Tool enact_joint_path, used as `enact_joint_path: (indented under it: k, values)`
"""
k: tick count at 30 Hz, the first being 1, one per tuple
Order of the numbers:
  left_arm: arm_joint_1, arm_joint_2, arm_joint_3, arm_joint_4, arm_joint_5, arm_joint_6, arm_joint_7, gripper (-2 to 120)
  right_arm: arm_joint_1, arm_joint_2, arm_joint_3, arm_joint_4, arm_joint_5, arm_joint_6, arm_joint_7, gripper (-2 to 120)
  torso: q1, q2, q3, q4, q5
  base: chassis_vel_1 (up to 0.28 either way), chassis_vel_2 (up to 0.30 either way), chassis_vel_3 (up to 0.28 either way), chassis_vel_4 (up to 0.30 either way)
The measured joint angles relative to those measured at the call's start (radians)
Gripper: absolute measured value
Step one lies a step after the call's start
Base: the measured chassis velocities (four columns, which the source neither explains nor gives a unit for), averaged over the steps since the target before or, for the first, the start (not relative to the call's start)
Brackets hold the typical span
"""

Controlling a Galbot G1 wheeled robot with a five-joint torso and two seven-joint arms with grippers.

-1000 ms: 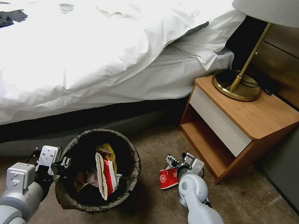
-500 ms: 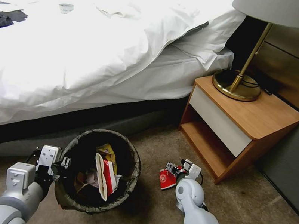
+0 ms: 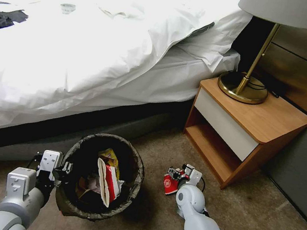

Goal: Pick up the trash bin, then pick up the garbage from the floor and place it into the trash bin.

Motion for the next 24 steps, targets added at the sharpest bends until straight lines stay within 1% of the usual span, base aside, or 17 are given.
enact_joint_path:
  k: [2,3,4,5,7,8,10,12,13,14,15,18,19,20,22,23,24]
  values:
    - [-0.002,-0.001,0.0,0.0,0.001,-0.001,0.0,3,0.001,0.011,0.001,-0.012,-0.018,0.004,0.0,84,0.0,0.0,0.0,0.0,0.0,0.0,0.0,0.0,0.0]
    - [-0.002,-0.001,0.0,0.0,0.001,-0.001,0.0,3,0.001,0.011,0.001,-0.012,-0.018,0.004,0.0,84,0.0,0.0,0.0,0.0,0.0,0.0,0.0,0.0,0.0]
    - [-0.003,-0.003,0.0,0.0,0.001,-0.001,0.0,3,0.001,0.014,0.001,-0.014,-0.027,0.008,-0.001,78,0.0,0.0,0.0,0.0,0.0,0.0,0.0,0.0,0.0]
    - [-0.003,-0.004,0.0,0.0,0.002,-0.001,0.0,3,-0.001,0.014,0.001,-0.014,-0.031,0.009,-0.003,75,0.0,0.0,0.0,0.0,0.0,0.0,0.0,0.0,0.0]
    - [-0.004,-0.005,0.0,0.0,0.004,-0.002,0.0,3,-0.002,0.014,0.001,-0.015,-0.039,0.013,-0.008,65,0.0,0.0,0.0,0.0,0.0001,0.0,0.0,0.0,0.0]
    - [-0.004,-0.005,0.0,0.0,0.004,-0.002,0.0,3,-0.002,0.014,0.001,-0.015,-0.039,0.013,-0.008,65,0.0,0.0,0.0,0.0,0.0001,0.0,0.0,0.0,0.0]
    - [-0.004,-0.006,0.001,0.0,0.006,-0.003,0.0,3,-0.003,0.014,0.003,-0.017,-0.047,0.019,-0.014,54,0.0,0.0,0.0,0.0,0.0,0.0,0.0,0.0,0.0]
    - [-0.005,-0.006,0.001,0.0,0.006,-0.003,0.0,3,-0.003,0.014,0.003,-0.017,-0.047,0.019,-0.014,52,0.0,0.0,0.0,0.0,0.0,0.0,0.0,0.0,0.0]
    - [-0.004,-0.006,0.002,0.0,0.007,-0.003,0.0,3,-0.004,0.015,0.006,-0.018,-0.05,0.021,-0.017,44,0.0,0.0,0.0,0.0,0.0,0.0,0.0,0.0,0.0]
    - [-0.004,-0.006,0.002,0.0,0.007,-0.003,0.0,3,-0.004,0.016,0.008,-0.021,-0.051,0.022,-0.017,39,0.0,0.0,0.0,0.0,0.0,0.0,0.0,0.0,0.0]
    - [-0.004,-0.006,0.002,0.0,0.007,-0.003,0.0,3,-0.004,0.016,0.008,-0.021,-0.051,0.022,-0.017,39,0.0,0.0,0.0,0.0,0.0,0.0,0.0,0.0,0.0]
    - [-0.003,-0.005,0.001,0.0,0.009,-0.007,0.001,3,-0.005,0.02,0.011,-0.026,-0.063,0.024,-0.02,25,0.0,0.0,0.0,-0.0001,-0.0001,0.0,0.0,0.0,0.0]
    - [-0.003,-0.005,0.001,0.0,0.009,-0.007,0.001,3,-0.005,0.02,0.011,-0.026,-0.063,0.024,-0.02,25,0.0,0.0,0.0,-0.0001,-0.0001,0.0,0.0,0.0,0.0]
    - [-0.004,-0.005,0.001,0.0,0.01,-0.009,0.001,3,-0.006,0.021,0.012,-0.026,-0.065,0.024,-0.02,22,0.0,0.0,0.0,-0.0001,-0.0001,0.0,0.0,0.0,0.0]
    - [-0.005,-0.004,0.002,0.0,0.011,-0.01,0.001,3,-0.006,0.025,0.015,-0.026,-0.068,0.025,-0.02,10,0.0,0.0,0.0,-0.0001,-0.0001,0.0,0.0,0.0,0.0]
    - [-0.006,-0.004,0.004,0.0,0.011,-0.01,0.002,3,-0.006,0.026,0.016,-0.026,-0.069,0.025,-0.02,7,0.0,0.0,0.0,-0.0001,0.0,0.0,0.0,0.0,0.0]
    - [-0.006,-0.004,0.004,0.0,0.011,-0.01,0.002,3,-0.006,0.026,0.016,-0.026,-0.069,0.025,-0.02,7,0.0,0.0,0.0,-0.0001,0.0,0.0,0.0,0.0,0.0]
